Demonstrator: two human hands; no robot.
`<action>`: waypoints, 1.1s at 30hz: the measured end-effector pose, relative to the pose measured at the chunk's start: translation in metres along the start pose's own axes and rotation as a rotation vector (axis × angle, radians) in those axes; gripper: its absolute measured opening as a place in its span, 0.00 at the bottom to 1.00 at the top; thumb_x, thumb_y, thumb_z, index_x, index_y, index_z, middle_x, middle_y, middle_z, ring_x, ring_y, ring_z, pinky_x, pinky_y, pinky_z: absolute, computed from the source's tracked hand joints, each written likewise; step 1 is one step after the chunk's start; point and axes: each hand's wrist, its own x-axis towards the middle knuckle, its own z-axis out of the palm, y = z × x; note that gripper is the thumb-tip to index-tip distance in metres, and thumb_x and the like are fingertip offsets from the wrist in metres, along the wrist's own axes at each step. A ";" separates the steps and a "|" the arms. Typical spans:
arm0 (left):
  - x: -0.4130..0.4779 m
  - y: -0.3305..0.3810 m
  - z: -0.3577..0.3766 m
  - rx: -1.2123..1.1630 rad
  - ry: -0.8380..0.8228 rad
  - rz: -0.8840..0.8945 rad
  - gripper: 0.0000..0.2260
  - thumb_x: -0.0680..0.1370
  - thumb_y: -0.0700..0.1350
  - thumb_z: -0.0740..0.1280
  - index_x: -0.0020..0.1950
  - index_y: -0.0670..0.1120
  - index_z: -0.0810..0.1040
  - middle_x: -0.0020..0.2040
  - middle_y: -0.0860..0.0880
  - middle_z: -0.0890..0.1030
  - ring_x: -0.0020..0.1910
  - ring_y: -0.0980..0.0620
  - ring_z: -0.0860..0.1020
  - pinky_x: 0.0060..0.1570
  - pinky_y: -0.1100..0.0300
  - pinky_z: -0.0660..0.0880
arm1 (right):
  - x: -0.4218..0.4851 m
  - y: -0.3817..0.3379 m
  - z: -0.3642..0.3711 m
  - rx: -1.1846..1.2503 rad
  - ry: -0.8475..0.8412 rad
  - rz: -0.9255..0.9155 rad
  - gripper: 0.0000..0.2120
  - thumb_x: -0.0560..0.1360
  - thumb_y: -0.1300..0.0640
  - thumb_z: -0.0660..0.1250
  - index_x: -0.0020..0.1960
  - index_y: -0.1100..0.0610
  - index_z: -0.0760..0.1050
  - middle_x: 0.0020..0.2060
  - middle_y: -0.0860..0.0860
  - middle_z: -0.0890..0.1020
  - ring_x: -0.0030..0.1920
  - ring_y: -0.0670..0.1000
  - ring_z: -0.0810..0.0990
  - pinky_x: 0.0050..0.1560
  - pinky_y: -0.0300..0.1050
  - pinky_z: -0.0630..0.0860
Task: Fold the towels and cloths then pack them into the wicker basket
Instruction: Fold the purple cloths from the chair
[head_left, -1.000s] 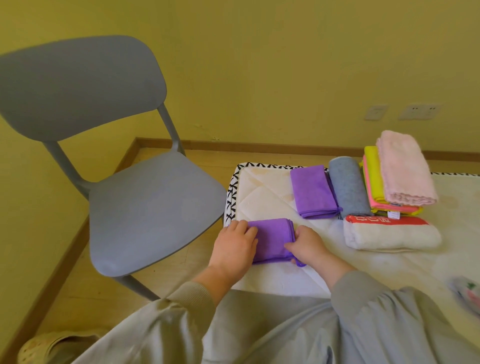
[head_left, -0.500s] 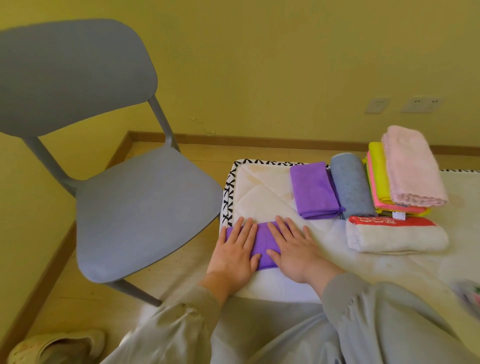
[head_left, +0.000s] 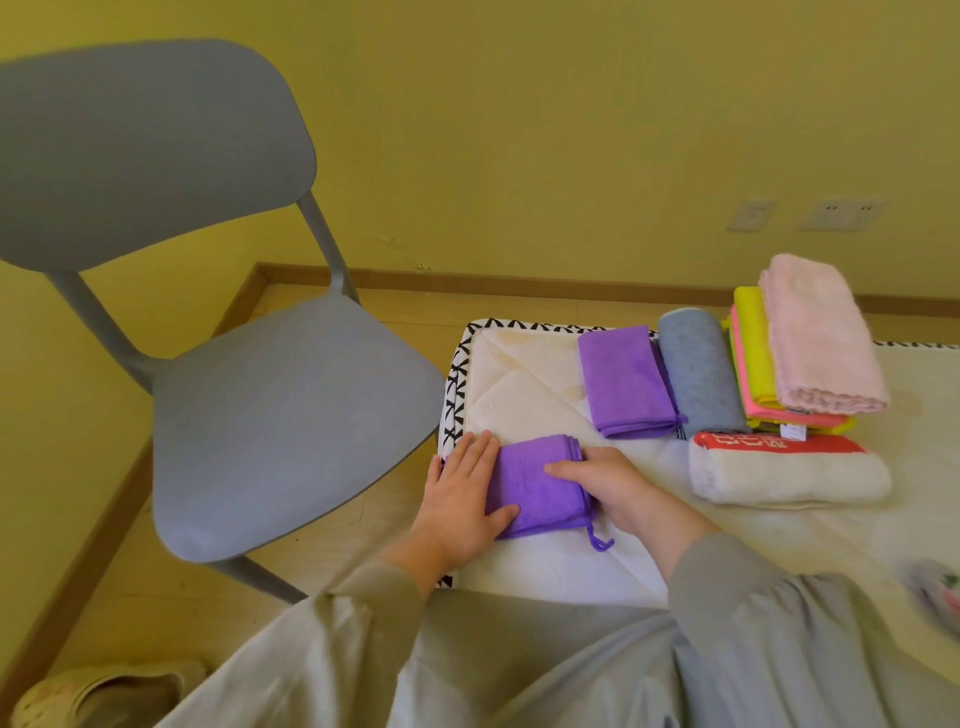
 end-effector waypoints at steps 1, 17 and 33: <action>0.001 0.001 -0.005 -0.054 0.032 -0.043 0.39 0.76 0.59 0.65 0.79 0.50 0.46 0.79 0.53 0.46 0.77 0.54 0.41 0.75 0.49 0.41 | -0.003 -0.003 0.001 0.057 -0.030 0.003 0.09 0.72 0.66 0.70 0.51 0.65 0.79 0.43 0.61 0.83 0.42 0.58 0.82 0.49 0.52 0.78; 0.029 0.043 -0.037 -0.143 0.167 -0.056 0.28 0.82 0.49 0.56 0.79 0.48 0.48 0.79 0.47 0.49 0.77 0.49 0.47 0.74 0.56 0.46 | -0.037 -0.090 -0.045 0.456 0.155 -0.167 0.07 0.76 0.67 0.61 0.48 0.59 0.76 0.45 0.60 0.81 0.43 0.57 0.81 0.47 0.55 0.78; 0.074 0.020 0.012 0.324 0.012 0.047 0.26 0.80 0.57 0.40 0.77 0.54 0.37 0.77 0.48 0.35 0.76 0.47 0.34 0.74 0.46 0.36 | 0.053 -0.018 -0.052 -1.473 0.475 -0.640 0.23 0.72 0.64 0.62 0.67 0.67 0.70 0.65 0.62 0.73 0.65 0.60 0.74 0.63 0.53 0.73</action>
